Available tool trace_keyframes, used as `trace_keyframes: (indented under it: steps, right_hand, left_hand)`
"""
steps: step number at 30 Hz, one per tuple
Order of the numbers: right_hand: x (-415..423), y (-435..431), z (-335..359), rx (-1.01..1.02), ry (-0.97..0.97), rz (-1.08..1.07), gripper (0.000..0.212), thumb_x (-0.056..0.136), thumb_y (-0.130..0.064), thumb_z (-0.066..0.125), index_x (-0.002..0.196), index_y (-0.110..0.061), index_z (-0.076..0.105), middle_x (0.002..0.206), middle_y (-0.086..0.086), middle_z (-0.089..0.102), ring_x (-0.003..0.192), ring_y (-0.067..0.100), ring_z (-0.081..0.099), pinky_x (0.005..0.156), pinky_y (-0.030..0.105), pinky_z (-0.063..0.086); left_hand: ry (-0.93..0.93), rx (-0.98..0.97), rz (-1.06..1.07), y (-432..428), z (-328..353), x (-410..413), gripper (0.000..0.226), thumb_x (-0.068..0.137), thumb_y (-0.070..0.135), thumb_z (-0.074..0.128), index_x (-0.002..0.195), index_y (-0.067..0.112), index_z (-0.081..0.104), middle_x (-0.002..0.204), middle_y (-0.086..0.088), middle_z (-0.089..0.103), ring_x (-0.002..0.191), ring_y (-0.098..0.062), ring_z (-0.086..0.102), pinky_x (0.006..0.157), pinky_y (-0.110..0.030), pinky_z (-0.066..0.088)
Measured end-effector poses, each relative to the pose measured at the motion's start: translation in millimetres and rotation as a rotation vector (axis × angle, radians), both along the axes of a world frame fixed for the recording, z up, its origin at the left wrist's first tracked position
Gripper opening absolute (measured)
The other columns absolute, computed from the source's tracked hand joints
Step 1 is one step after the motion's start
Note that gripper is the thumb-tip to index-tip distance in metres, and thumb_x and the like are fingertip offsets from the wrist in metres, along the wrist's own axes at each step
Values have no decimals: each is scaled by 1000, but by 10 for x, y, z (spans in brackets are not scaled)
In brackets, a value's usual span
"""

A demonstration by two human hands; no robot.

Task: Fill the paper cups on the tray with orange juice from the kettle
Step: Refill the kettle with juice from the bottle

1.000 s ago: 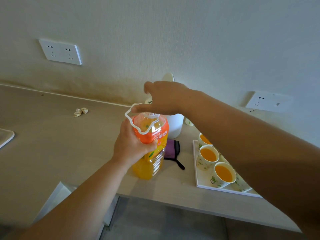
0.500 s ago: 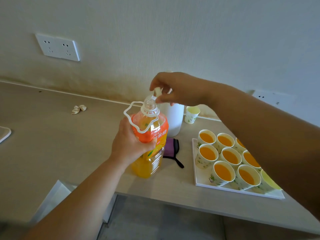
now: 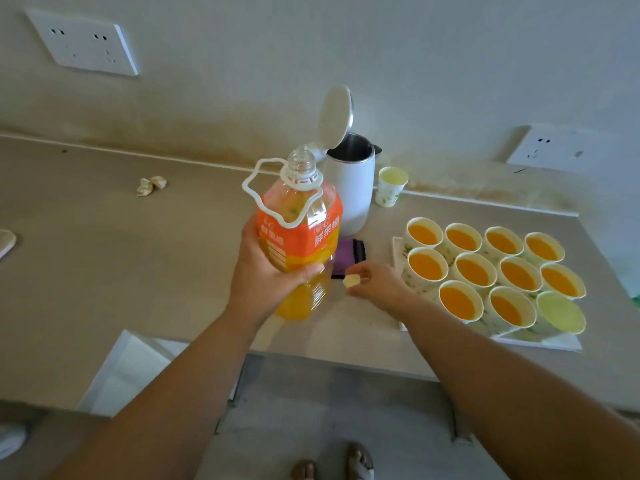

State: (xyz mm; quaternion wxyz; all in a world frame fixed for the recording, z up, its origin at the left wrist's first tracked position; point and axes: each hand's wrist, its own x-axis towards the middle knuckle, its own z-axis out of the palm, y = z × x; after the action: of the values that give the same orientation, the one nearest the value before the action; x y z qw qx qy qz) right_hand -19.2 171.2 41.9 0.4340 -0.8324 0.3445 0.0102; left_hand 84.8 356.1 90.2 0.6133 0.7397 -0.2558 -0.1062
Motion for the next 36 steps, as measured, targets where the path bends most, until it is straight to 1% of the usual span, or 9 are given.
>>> trace_keyframes:
  steps: [5, 9, 12, 16, 19, 22, 26, 30, 36]
  right_hand:
    - [-75, 206, -444, -213, 138, 66, 41, 86, -29, 65, 126, -26, 56, 115, 9, 61, 102, 27, 59, 76, 25, 43]
    - [-98, 259, -524, -357, 191, 131, 51, 88, -30, 60, 136, -29, 44, 132, 8, 50, 117, 28, 51, 88, 32, 44]
    - [-125, 333, -368, -399, 23, 114, 58, 84, -19, 61, 139, -18, 41, 140, 3, 44, 125, 24, 43, 98, 34, 40]
    - [-183, 719, -48, -252, -369, 36, 66, 71, -21, 70, 132, -12, 45, 120, -4, 48, 106, 12, 49, 93, 35, 45]
    - [-126, 1043, 63, -114, -379, 26, 103, 62, -39, 80, 146, -20, 24, 140, -7, 36, 126, 9, 40, 101, 30, 41]
    - [42, 1137, 111, -43, -374, -78, 123, 53, -61, 76, 150, -25, 11, 149, -4, 29, 136, 12, 31, 108, 39, 38]
    - [133, 1114, 192, 36, -398, -231, 125, 65, -40, 84, 151, -24, -4, 153, 2, 15, 139, 20, 28, 107, 43, 38]
    - [179, 1210, 144, 18, -493, -404, 125, 61, -36, 86, 151, -26, -1, 150, 4, 20, 137, 22, 32, 106, 45, 38]
    - [284, 1151, 103, 39, -588, -502, 117, 48, -33, 91, 142, -31, 22, 139, -4, 43, 130, 17, 42, 104, 46, 42]
  left_hand:
    - [-35, 45, 9, 23, 25, -11, 106, 45, 45, 91, 132, 29, 32, 124, 16, 49, 116, -8, 53, 90, -26, 48]
    - [-61, 60, 44, 31, 50, -46, 103, 45, 47, 88, 129, 30, 32, 125, 13, 49, 115, -7, 53, 81, -12, 43]
    - [-78, 78, 83, 34, 48, -74, 110, 41, 57, 88, 132, 27, 34, 125, 12, 49, 115, -8, 53, 85, -19, 46]
    - [-104, 126, 182, 11, 42, -143, 115, 38, 64, 82, 135, 24, 35, 129, 5, 50, 117, -13, 53, 90, -34, 49]
    - [-117, 184, 239, 15, 92, -271, 109, 44, 59, 83, 136, 23, 36, 126, 3, 48, 116, -15, 51, 90, -34, 48]
    - [-163, 188, 198, 74, 90, -392, 93, 59, 52, 79, 136, 23, 37, 123, 5, 44, 117, -15, 50, 92, -35, 49]
    - [-144, 189, 78, 179, 68, -433, 72, 80, 35, 72, 140, 25, 35, 131, 3, 42, 115, -15, 54, 88, -39, 54]
    - [-119, 198, 0, 215, 104, -349, 55, 90, 22, 60, 141, 23, 39, 134, 3, 46, 111, -12, 58, 88, -26, 49]
    - [-177, 220, -21, 249, 192, -135, 49, 90, 14, 58, 138, 16, 45, 131, -1, 52, 117, -16, 54, 96, -33, 46]
